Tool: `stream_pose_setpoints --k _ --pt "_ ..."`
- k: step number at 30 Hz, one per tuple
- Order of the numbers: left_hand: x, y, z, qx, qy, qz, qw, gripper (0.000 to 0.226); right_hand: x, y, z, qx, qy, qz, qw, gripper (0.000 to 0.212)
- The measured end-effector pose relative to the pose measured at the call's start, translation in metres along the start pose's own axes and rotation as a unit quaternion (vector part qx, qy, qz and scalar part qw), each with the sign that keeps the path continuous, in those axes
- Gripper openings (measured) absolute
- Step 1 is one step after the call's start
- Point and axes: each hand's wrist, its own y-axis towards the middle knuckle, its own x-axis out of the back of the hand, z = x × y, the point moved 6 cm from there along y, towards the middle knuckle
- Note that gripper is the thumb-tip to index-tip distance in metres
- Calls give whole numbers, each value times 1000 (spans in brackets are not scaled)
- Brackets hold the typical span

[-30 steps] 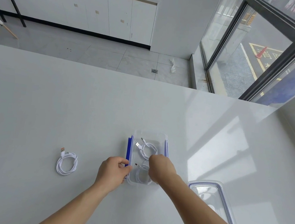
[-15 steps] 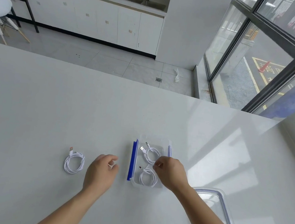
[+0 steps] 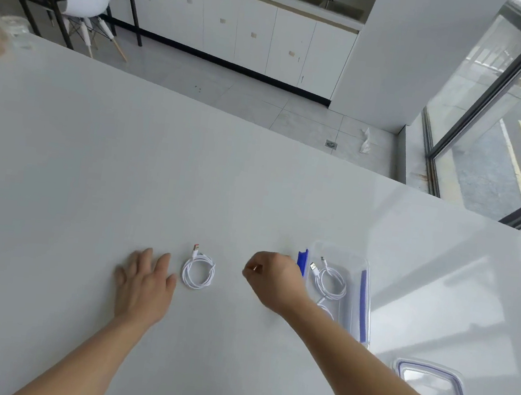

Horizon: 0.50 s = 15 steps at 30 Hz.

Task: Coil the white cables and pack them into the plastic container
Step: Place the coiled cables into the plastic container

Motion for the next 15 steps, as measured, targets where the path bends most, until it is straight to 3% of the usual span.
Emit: stream_pose_setpoints --k 5,10,15 --pt "-15 -6 2 -11 -11 -23 1000 56 -49 35 11 -37 -14 62 997 18" --pt "-14 -5 3 -12 -17 -40 999 59 -77 59 18 -69 -25 74 995 41" --pt "-13 -5 4 -7 -27 -58 998 59 -90 67 20 -89 -47 75 992 41"
